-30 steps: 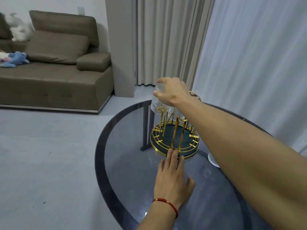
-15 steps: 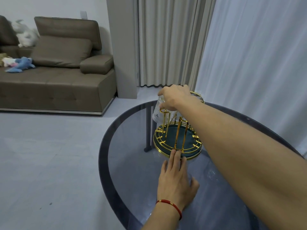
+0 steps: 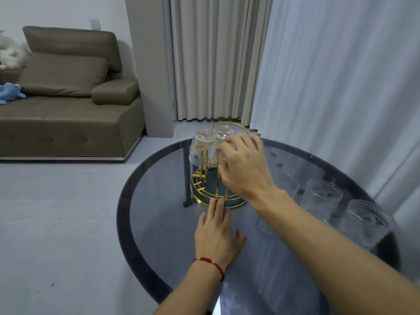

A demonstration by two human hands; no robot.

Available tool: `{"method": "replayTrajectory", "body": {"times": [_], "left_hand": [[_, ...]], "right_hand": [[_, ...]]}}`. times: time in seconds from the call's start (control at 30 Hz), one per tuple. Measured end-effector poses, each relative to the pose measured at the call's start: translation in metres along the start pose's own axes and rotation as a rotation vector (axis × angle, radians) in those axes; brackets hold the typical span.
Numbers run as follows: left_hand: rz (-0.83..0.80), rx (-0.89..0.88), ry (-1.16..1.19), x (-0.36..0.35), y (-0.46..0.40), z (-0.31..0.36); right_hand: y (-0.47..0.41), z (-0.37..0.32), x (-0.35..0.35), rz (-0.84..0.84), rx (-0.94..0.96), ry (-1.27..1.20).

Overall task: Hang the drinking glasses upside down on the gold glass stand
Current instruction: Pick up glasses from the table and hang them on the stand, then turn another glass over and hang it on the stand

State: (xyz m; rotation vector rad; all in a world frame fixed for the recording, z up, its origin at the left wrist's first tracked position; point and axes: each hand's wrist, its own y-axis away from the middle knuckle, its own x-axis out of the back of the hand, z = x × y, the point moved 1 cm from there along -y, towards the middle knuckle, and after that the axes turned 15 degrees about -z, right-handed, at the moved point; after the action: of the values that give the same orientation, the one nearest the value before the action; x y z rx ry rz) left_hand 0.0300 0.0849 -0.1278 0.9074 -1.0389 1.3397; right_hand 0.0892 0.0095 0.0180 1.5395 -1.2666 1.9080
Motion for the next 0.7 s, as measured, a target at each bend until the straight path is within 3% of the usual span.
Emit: {"method": "replayTrajectory", "body": {"times": [0.2, 0.3, 0.4, 0.47, 0.57, 0.7], "left_hand": [[0.016, 0.047, 0.050, 0.016, 0.016, 0.028], [0.078, -0.027, 0.200, 0.023, 0.028, 0.044], [0.126, -0.077, 0.359, 0.029, 0.040, 0.056], [0.131, -0.071, 0.440, 0.034, 0.047, 0.064], [0.133, -0.070, 0.513, 0.039, 0.055, 0.074], [0.121, -0.066, 0.602, 0.045, 0.058, 0.086]], "right_hand": [[0.124, 0.021, 0.001, 0.080, -0.165, -0.166], [0.162, 0.047, 0.003, 0.073, -0.360, -0.162], [0.181, 0.074, 0.006, -0.009, -0.586, -0.077], [0.189, 0.090, 0.002, -0.171, -0.686, 0.006], [0.198, 0.108, -0.009, -0.323, -0.716, 0.100], [0.199, 0.120, -0.012, -0.318, -0.673, 0.151]]}}
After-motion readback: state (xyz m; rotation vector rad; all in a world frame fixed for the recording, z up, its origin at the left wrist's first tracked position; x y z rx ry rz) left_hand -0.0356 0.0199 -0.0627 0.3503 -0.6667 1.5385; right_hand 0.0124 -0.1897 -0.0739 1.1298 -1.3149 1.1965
